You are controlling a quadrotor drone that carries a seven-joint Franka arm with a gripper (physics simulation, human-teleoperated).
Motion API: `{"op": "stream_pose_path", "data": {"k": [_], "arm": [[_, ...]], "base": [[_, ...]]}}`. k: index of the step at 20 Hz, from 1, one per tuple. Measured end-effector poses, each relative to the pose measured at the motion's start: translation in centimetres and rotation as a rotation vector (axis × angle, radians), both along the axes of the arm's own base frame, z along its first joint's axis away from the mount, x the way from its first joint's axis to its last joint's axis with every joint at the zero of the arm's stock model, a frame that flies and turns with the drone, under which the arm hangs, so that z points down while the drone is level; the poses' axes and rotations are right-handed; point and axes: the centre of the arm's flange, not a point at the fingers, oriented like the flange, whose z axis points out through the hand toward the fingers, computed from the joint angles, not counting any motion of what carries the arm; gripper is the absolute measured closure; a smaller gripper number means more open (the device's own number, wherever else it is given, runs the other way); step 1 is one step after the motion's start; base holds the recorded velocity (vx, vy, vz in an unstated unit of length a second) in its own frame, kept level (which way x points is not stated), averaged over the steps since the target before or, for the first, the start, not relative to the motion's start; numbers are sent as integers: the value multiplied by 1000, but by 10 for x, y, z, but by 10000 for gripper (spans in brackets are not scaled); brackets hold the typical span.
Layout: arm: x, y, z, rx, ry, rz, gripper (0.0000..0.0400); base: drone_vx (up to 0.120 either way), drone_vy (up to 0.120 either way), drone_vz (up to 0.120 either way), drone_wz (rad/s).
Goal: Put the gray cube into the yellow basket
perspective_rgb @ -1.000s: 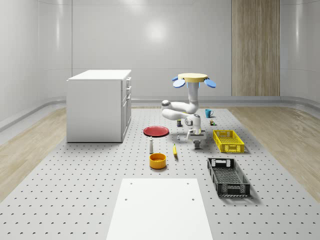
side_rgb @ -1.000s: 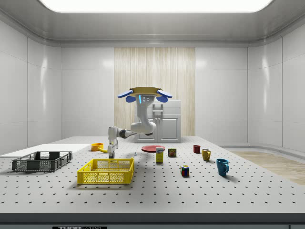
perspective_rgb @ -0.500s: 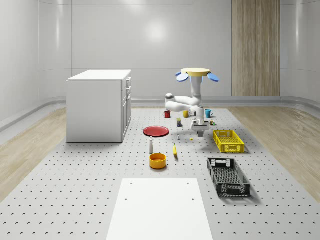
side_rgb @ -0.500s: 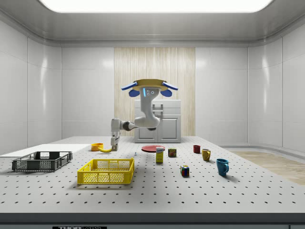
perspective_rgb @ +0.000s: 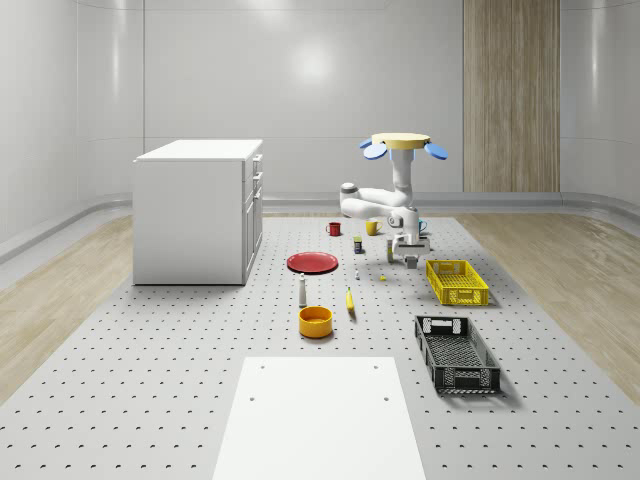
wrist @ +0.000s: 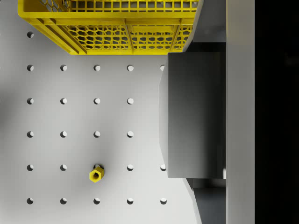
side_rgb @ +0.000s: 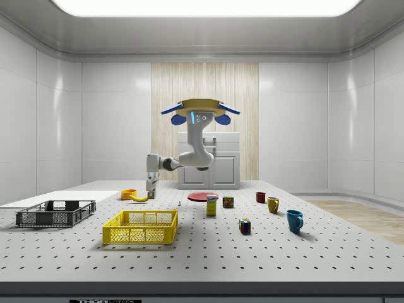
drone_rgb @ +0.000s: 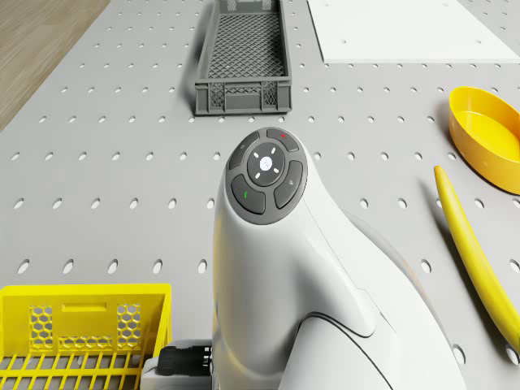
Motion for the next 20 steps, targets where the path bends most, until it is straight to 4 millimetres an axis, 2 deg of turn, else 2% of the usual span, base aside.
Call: {"op": "stream_pose_path", "data": {"k": [20], "arm": [[0, 0, 0, 0, 0, 0, 149]], "base": [[0, 120, 0, 0]]}}
